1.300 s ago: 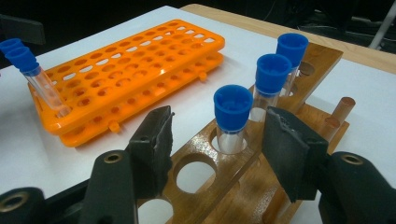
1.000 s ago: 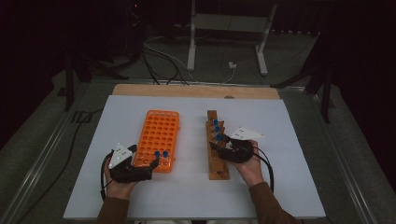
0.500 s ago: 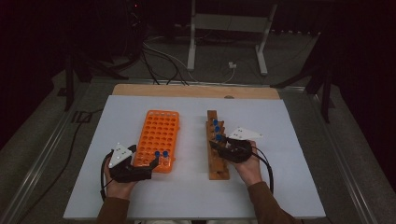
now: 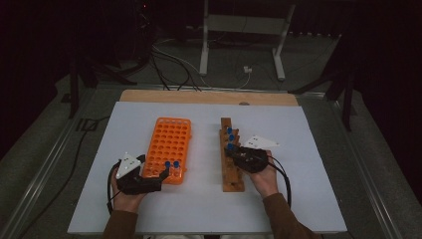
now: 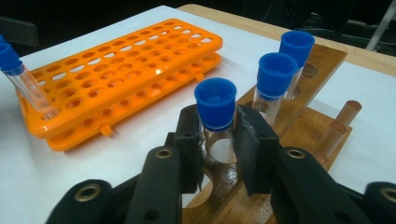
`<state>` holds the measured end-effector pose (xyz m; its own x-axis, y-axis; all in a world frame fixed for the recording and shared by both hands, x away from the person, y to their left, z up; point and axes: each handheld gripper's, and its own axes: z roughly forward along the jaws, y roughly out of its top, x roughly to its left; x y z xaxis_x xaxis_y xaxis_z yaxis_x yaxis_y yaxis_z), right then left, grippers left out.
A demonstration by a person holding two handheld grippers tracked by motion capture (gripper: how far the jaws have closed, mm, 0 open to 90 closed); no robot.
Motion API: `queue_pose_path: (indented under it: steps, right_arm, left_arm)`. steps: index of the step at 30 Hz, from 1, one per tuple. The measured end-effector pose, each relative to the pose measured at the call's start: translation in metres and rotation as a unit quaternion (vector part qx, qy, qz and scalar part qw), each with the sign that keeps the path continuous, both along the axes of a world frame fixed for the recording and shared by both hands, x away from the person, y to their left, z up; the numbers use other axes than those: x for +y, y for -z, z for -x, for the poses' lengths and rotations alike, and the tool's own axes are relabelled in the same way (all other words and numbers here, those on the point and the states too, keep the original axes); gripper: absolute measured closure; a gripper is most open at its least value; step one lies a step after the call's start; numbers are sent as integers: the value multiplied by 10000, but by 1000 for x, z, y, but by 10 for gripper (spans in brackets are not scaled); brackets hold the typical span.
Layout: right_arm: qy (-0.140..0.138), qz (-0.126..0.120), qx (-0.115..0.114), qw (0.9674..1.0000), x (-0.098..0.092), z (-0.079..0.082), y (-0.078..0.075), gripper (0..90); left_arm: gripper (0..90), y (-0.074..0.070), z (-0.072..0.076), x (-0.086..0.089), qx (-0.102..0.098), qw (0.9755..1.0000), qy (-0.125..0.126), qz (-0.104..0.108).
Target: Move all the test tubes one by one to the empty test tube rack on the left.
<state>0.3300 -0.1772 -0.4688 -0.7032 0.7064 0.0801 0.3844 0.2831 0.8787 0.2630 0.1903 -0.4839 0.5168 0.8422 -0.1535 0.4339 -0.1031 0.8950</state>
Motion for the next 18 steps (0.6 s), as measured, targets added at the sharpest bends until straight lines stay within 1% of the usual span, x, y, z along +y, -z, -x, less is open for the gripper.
queue_pose_path:
  steps: [4,9,18]
  right_arm:
    - [16,3,-4,10000,0,0,0,740]
    - [44,89,-63,9999,1,1,-1,758]
    - [125,82,-55,9999,0,0,-1,766]
  left_arm:
    - [5,0,0,0,7,10000,0,-8]
    - [5,1,-1,-1,49,10000,1,-30]
    - [6,2,-1,-1,64,10000,8,-31]
